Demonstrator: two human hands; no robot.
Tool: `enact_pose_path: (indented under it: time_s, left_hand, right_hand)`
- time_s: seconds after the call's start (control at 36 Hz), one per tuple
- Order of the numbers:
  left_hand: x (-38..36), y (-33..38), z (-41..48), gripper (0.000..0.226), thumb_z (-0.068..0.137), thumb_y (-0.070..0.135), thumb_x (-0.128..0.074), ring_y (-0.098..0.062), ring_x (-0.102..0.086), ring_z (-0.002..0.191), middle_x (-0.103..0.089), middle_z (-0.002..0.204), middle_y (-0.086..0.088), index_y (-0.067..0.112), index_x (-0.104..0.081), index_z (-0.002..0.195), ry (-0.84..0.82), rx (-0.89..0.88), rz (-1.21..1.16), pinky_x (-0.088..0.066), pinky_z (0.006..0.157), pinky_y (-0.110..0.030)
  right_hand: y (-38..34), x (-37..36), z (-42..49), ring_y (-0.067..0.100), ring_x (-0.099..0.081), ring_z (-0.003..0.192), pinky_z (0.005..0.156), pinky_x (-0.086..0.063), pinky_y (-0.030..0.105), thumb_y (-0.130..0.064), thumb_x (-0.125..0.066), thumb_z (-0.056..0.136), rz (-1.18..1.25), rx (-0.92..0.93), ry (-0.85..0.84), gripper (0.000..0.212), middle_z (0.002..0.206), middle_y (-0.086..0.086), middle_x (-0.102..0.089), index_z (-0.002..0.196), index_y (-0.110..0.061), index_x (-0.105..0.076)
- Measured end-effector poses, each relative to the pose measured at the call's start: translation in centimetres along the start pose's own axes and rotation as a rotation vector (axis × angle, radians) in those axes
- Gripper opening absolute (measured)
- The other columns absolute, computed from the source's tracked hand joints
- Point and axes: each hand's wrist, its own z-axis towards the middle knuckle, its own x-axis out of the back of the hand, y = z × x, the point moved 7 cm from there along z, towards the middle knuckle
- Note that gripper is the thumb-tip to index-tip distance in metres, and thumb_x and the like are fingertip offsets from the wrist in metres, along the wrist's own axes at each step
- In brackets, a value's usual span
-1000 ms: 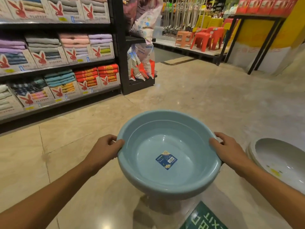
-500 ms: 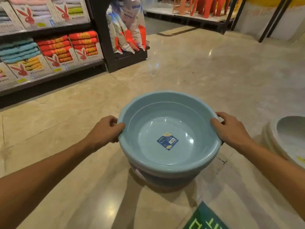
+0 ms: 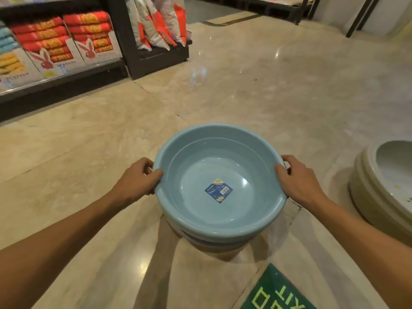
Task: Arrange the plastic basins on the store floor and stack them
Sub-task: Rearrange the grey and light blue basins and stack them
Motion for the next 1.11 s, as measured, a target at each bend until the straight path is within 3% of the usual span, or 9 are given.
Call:
enact_pose_path:
  time_s: [0.19, 0.36, 0.5, 0.67, 0.78, 0.83, 0.92, 1.0, 1.11]
  left_hand:
    - [-0.4, -1.2, 0.5, 0.016, 0.087, 0.030, -0.058, -0.020, -0.065, 0.060, -0.068, 0.083, -0.009, 0.015, -0.058, 0.095, -0.003, -0.007, 0.079, -0.057, 0.062, -0.040]
    - [-1.0, -2.0, 0.7, 0.017, 0.087, 0.032, -0.058, -0.020, -0.067, 0.062, -0.068, 0.085, -0.008, 0.017, -0.058, 0.095, -0.013, -0.002, 0.119, -0.055, 0.060, -0.035]
    - [-1.5, -2.6, 0.8, 0.018, 0.088, 0.034, -0.059, -0.024, -0.070, 0.068, -0.068, 0.086, -0.007, 0.018, -0.059, 0.098, -0.046, 0.021, 0.128, -0.060, 0.067, -0.042]
    - [-1.9, -3.0, 1.0, 0.017, 0.089, 0.034, -0.059, -0.020, -0.070, 0.066, -0.067, 0.089, -0.006, 0.019, -0.059, 0.099, -0.041, 0.026, 0.133, -0.056, 0.062, -0.035]
    - [-2.1, -3.1, 1.0, 0.018, 0.090, 0.033, -0.058, -0.017, -0.069, 0.066, -0.067, 0.089, -0.004, 0.018, -0.059, 0.100, -0.033, 0.034, 0.147, -0.050, 0.057, -0.026]
    - [-2.2, -3.1, 0.9, 0.018, 0.090, 0.033, -0.058, -0.016, -0.069, 0.064, -0.068, 0.087, -0.003, 0.017, -0.059, 0.100, -0.029, 0.036, 0.155, -0.048, 0.056, -0.023]
    - [-2.2, -3.1, 0.9, 0.017, 0.090, 0.033, -0.059, -0.013, -0.069, 0.060, -0.067, 0.087, -0.002, 0.018, -0.059, 0.098, -0.022, 0.036, 0.170, -0.046, 0.053, -0.021]
    - [-2.3, -3.2, 0.8, 0.018, 0.090, 0.034, -0.060, -0.014, -0.069, 0.061, -0.066, 0.090, -0.001, 0.018, -0.060, 0.100, -0.007, 0.028, 0.194, -0.047, 0.054, -0.022]
    - [-2.6, -4.0, 0.8, 0.035, 0.088, 0.044, -0.057, -0.017, -0.069, 0.072, -0.065, 0.095, 0.001, 0.021, -0.059, 0.115, -0.013, 0.056, 0.156, -0.056, 0.066, -0.034]
  right_hand:
    - [1.1, -1.6, 0.4, 0.012, -0.064, 0.069, 0.059, -0.045, 0.028, -0.037, -0.044, 0.102, -0.036, 0.013, -0.008, 0.043, 0.080, 0.002, -0.070, 0.141, -0.022, -0.054]
    - [2.0, -2.6, 0.8, 0.027, -0.069, 0.079, 0.076, -0.058, 0.041, -0.038, -0.045, 0.102, -0.073, 0.006, -0.017, 0.045, 0.090, 0.006, -0.073, 0.142, -0.019, -0.054]
    - [2.2, -2.7, 0.6, 0.030, -0.063, 0.089, 0.076, -0.048, 0.036, -0.035, -0.045, 0.103, -0.074, 0.012, 0.008, 0.044, 0.095, 0.007, -0.071, 0.142, -0.017, -0.055]
    - [2.0, -2.4, 0.2, 0.014, -0.059, 0.067, 0.068, -0.041, 0.032, -0.032, -0.048, 0.103, -0.063, 0.008, 0.031, 0.040, 0.074, -0.004, -0.063, 0.139, -0.017, -0.058]
    - [2.1, -2.6, 0.2, 0.004, -0.057, 0.067, 0.062, -0.041, 0.031, -0.032, -0.049, 0.102, -0.046, 0.008, 0.032, 0.040, 0.073, -0.009, -0.061, 0.138, -0.018, -0.058]
    - [2.3, -2.7, 0.2, 0.005, -0.059, 0.067, 0.058, -0.042, 0.030, -0.034, -0.050, 0.102, -0.041, 0.007, 0.034, 0.039, 0.075, -0.010, -0.060, 0.138, -0.019, -0.057]
    - [2.9, -3.0, 0.3, 0.017, -0.066, 0.075, 0.066, -0.054, 0.035, -0.038, -0.051, 0.100, -0.015, -0.016, 0.028, 0.040, 0.088, -0.004, -0.065, 0.137, -0.022, -0.057]
    - [3.4, -3.2, 0.4, 0.018, -0.068, 0.080, 0.073, -0.060, 0.043, -0.041, -0.052, 0.099, 0.034, -0.041, 0.025, 0.040, 0.093, -0.006, -0.065, 0.136, -0.026, -0.056]
    - [4.1, -3.9, 0.2, 0.010, -0.066, 0.084, 0.072, -0.059, 0.038, -0.045, -0.053, 0.099, 0.136, -0.083, 0.018, 0.040, 0.097, -0.013, -0.063, 0.137, -0.032, -0.052]
